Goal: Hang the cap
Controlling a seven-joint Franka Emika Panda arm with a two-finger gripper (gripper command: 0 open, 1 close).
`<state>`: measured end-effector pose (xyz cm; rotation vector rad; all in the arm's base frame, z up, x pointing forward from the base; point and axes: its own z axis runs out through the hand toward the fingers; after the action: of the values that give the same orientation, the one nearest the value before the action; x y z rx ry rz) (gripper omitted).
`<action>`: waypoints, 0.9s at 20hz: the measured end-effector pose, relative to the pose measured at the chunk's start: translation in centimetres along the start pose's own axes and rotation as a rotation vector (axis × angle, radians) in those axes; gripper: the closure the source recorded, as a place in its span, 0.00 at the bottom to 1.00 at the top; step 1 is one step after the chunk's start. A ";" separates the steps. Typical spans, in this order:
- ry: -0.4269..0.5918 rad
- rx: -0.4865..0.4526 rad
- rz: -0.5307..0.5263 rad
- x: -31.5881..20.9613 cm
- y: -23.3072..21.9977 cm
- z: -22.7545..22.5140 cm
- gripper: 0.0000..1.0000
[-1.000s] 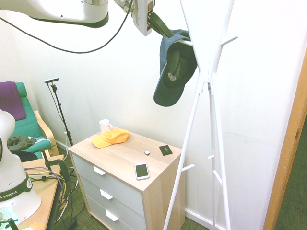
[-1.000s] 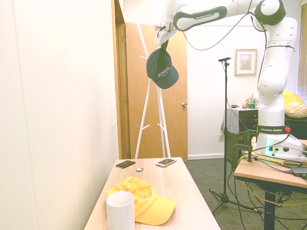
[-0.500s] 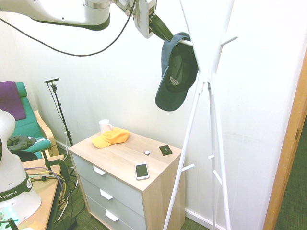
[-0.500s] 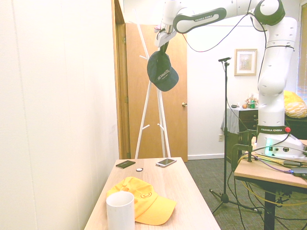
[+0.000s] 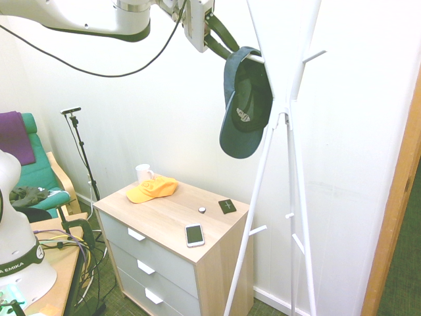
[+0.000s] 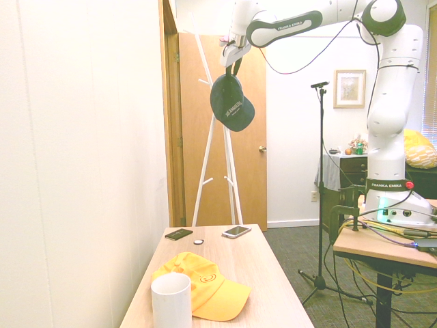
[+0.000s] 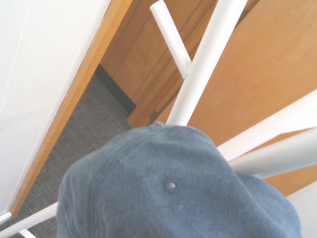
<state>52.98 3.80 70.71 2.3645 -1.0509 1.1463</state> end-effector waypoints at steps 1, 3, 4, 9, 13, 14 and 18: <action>0.000 0.002 -0.001 -0.1 -0.1 -0.1 0.00; 0.001 0.005 -0.003 -0.2 -0.2 -0.2 0.00; 0.001 0.006 -0.004 -0.2 -0.3 -0.3 0.00; -0.008 0.014 -0.006 -0.8 -0.7 -0.4 0.00; -0.204 0.104 -0.023 -2.6 -1.5 -1.7 0.00; -0.261 0.122 -0.036 -3.1 -1.5 -2.2 0.00; -0.478 0.153 -0.090 -5.1 -1.1 -2.9 0.00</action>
<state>50.12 8.62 68.67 2.8605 -1.0075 0.6606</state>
